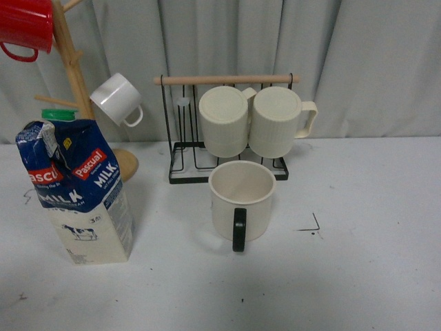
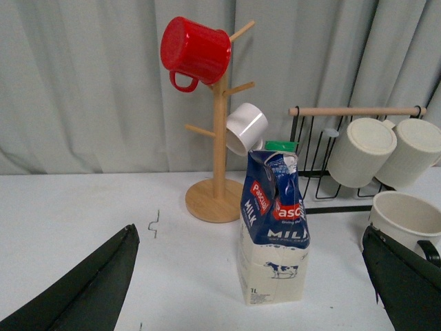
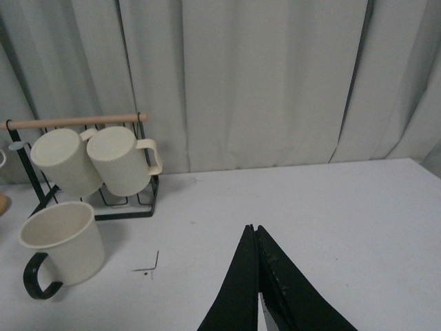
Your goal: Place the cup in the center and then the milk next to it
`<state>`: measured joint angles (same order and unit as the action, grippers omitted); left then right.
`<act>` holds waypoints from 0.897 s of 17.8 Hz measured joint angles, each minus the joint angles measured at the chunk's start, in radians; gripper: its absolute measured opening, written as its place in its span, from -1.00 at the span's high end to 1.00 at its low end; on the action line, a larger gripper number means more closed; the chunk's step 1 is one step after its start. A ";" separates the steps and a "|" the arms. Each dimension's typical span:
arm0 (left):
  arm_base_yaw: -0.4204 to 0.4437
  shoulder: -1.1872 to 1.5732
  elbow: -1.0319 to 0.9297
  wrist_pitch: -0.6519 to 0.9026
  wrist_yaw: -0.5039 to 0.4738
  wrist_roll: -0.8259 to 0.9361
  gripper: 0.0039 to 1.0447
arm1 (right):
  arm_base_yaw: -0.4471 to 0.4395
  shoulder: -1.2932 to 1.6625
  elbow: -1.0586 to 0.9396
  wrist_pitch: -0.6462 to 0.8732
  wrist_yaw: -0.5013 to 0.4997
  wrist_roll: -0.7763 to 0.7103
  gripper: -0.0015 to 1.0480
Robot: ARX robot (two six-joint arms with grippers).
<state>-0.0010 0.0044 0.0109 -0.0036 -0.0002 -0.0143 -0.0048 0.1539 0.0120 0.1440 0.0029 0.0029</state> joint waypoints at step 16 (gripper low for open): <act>0.000 0.000 0.000 0.000 0.000 0.000 -0.88 | 0.000 -0.150 0.000 -0.148 -0.003 -0.001 0.89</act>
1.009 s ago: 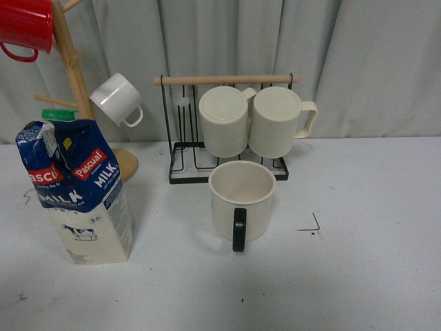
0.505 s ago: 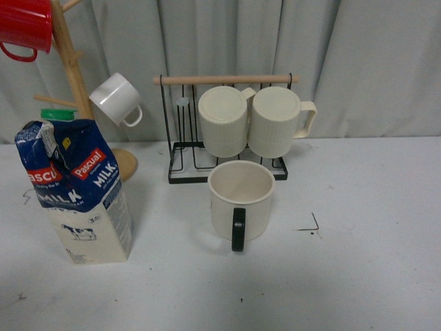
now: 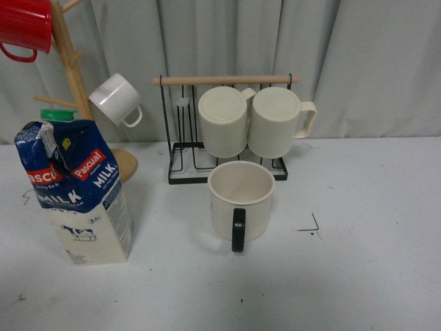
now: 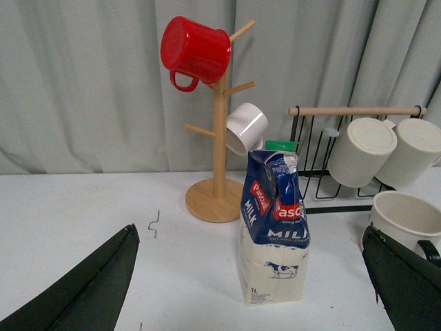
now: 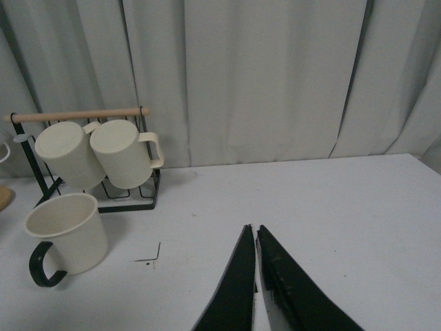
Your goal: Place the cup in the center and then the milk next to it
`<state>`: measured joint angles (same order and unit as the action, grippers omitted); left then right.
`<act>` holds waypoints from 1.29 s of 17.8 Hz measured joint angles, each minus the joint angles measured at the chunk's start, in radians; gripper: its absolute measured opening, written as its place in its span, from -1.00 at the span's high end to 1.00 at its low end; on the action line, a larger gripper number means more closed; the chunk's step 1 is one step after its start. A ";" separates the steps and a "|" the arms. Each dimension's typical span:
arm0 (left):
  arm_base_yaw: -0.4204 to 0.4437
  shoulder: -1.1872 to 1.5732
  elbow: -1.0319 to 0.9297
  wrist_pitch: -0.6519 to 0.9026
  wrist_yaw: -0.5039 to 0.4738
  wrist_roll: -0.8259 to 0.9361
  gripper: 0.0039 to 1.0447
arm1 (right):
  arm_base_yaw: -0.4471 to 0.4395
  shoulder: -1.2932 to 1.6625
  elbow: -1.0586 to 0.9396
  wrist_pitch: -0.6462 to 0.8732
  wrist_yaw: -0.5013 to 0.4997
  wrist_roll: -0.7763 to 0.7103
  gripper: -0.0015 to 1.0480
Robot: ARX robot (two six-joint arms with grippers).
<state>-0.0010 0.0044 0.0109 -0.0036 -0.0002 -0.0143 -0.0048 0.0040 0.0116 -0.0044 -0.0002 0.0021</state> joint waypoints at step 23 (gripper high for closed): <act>-0.114 1.595 0.565 0.602 0.073 -0.064 -0.88 | 0.000 0.000 0.000 0.001 0.000 0.000 -0.87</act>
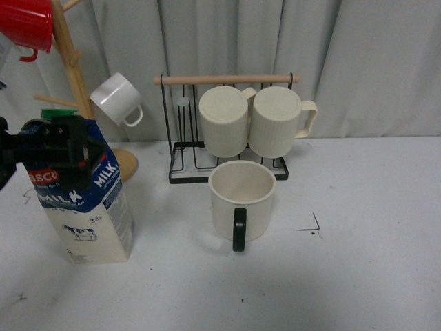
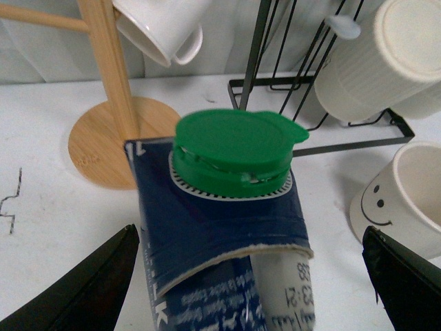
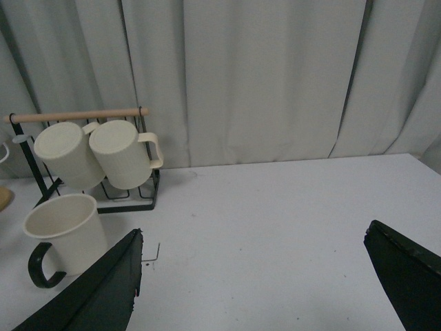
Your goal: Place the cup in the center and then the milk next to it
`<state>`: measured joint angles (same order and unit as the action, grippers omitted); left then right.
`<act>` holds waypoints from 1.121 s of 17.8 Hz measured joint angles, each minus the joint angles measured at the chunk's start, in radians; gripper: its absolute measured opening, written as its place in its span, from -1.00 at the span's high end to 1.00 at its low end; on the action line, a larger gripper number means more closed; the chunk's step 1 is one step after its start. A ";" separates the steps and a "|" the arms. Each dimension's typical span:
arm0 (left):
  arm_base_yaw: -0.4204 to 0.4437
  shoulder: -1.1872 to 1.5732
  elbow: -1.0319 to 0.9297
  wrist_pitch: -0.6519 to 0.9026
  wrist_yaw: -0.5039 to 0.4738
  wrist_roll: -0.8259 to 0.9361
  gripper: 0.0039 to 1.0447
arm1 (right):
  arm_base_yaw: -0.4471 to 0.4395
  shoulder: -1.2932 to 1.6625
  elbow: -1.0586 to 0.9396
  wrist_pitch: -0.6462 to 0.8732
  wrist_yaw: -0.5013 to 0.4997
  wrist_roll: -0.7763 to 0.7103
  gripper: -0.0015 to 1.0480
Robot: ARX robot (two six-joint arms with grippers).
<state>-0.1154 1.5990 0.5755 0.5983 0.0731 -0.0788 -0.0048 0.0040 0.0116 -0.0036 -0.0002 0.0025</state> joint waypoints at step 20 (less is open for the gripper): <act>-0.026 0.114 0.081 0.045 -0.137 -0.034 0.21 | 0.000 0.000 0.000 0.000 0.000 0.000 -0.87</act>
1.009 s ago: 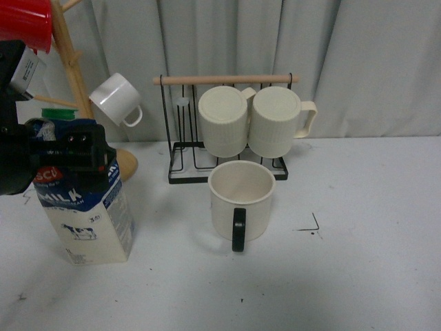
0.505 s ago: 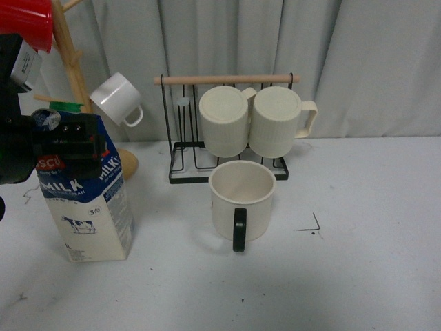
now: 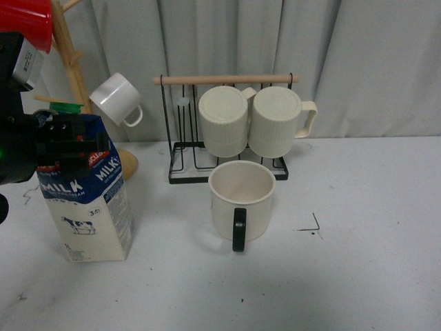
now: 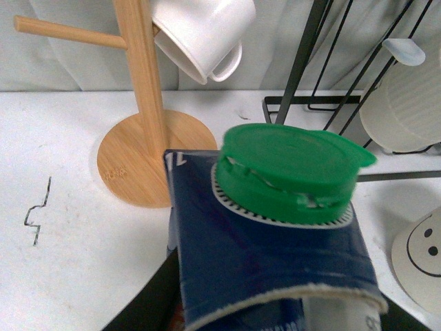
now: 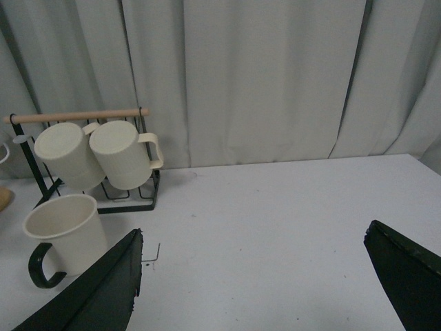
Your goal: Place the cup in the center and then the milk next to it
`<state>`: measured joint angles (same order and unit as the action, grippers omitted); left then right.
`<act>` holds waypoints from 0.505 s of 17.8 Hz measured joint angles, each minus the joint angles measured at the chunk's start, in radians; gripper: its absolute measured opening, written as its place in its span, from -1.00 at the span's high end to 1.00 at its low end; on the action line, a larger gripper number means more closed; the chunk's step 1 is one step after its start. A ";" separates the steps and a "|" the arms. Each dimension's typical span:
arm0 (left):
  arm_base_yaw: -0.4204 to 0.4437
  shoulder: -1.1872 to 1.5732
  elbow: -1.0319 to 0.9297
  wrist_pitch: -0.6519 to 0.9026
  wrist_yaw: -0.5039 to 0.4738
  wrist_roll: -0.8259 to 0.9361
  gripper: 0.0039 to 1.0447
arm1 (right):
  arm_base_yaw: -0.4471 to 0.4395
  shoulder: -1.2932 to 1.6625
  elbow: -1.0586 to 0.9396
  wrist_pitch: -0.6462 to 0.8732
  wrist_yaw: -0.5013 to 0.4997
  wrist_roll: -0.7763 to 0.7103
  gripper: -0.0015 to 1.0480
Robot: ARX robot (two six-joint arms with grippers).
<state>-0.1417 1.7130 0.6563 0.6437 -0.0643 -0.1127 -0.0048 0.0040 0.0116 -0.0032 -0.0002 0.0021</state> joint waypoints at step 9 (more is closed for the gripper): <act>-0.068 -0.061 -0.008 -0.045 -0.072 -0.041 0.89 | 0.000 0.000 0.000 0.000 0.000 0.000 -0.87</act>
<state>-0.2100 1.6524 0.6487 0.5983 -0.1364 -0.1535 -0.0048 0.0040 0.0116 -0.0032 -0.0002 0.0021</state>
